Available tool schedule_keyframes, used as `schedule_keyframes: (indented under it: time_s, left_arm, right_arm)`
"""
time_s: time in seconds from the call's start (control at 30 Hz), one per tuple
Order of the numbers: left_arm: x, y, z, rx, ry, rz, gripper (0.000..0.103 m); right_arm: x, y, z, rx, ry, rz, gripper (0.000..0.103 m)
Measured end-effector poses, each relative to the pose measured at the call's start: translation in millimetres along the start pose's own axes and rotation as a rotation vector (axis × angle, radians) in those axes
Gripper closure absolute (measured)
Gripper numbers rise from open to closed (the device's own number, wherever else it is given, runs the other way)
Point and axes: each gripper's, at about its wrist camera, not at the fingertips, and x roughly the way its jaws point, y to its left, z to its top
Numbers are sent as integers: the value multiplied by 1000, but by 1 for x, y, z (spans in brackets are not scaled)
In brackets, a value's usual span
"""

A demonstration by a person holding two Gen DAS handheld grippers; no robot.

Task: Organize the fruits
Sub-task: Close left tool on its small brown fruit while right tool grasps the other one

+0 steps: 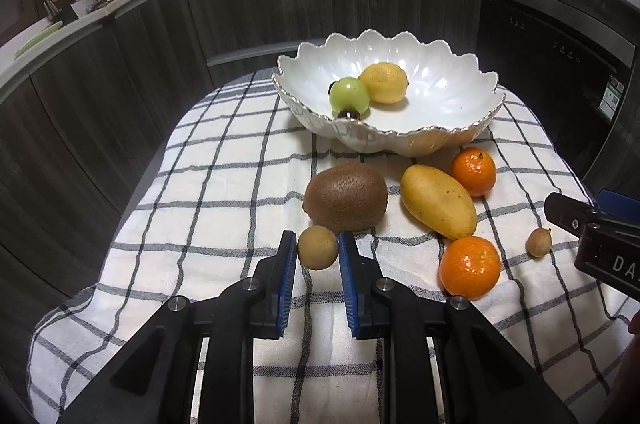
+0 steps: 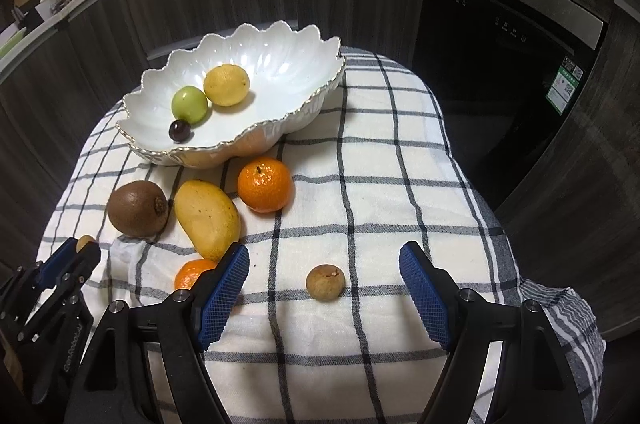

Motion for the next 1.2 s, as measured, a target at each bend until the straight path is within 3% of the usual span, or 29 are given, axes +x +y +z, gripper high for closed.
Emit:
schedule_keyframes:
  time_s: [0.33,0.5,0.83,1.0,1.2]
  left_arm:
    - [3,-2,-3,9,6,10,81]
    - [10,-1,-4,2,20,9,81]
    - [17,0,-5,-5,37,5,81]
    - [15,0,-4,-5,31,5,81]
    - [3,1,3,-14,0,0,81]
  right_arm:
    - [13,-6,-5,3,20,-8,26]
    - [32,-4,-7,-6,74,10,47]
    - [53,-1,-14,-20,135,13,73]
    - [51,0,-14,-26,126,17,74]
    - [26,4,-5,-39,53,34,74]
